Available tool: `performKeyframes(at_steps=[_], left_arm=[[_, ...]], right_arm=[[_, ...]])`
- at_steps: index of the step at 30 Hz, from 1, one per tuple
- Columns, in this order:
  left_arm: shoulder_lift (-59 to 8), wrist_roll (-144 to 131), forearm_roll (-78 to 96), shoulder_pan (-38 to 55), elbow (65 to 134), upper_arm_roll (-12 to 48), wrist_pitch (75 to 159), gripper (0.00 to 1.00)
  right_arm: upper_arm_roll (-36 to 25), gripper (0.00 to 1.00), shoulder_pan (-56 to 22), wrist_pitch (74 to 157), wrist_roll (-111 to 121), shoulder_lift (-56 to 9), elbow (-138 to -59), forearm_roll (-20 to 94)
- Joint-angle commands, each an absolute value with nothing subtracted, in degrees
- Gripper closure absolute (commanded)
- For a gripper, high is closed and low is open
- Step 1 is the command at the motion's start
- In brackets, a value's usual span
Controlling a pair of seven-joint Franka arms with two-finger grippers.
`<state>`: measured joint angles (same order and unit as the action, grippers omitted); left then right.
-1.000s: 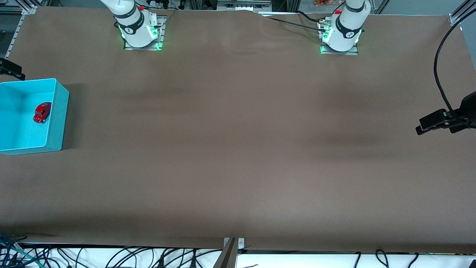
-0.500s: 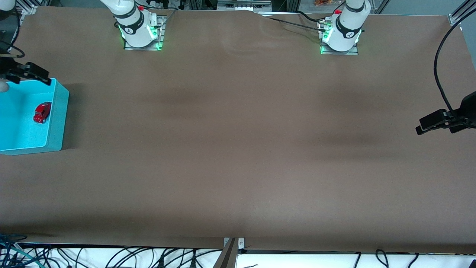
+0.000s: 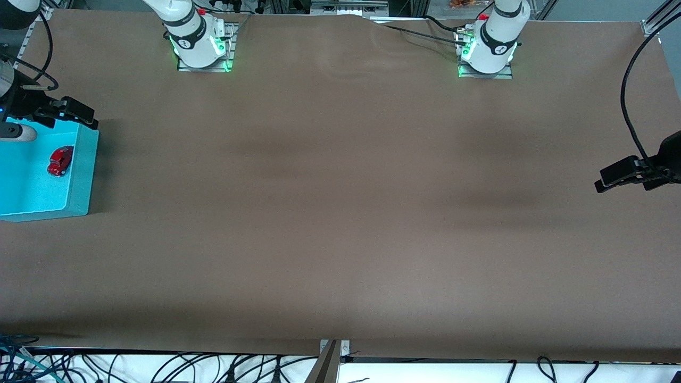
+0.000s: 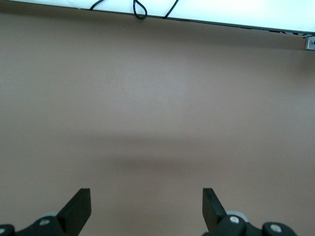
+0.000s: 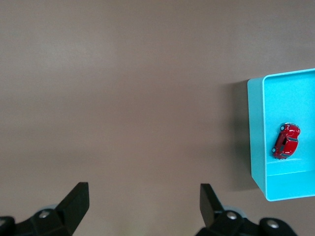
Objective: Wind red beetle toy and store in blue box
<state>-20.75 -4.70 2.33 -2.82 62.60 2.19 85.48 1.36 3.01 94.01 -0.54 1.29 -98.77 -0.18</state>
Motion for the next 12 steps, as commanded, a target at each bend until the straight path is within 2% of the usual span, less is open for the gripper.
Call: performKeyframes(at_steps=[1,12], left_arm=[[-20.39,-4.57,3.08,-2.81,62.58,2.02,85.08,0.00],[-20.39,-4.57,3.08,-2.81,62.58,2.02,85.08,0.00]], right_arm=[[1.49,0.00,3.52,92.64,-0.70,0.44,-96.94,0.27],[1.67,0.00,3.43,92.29,-0.27,0.35,-96.86,0.09]])
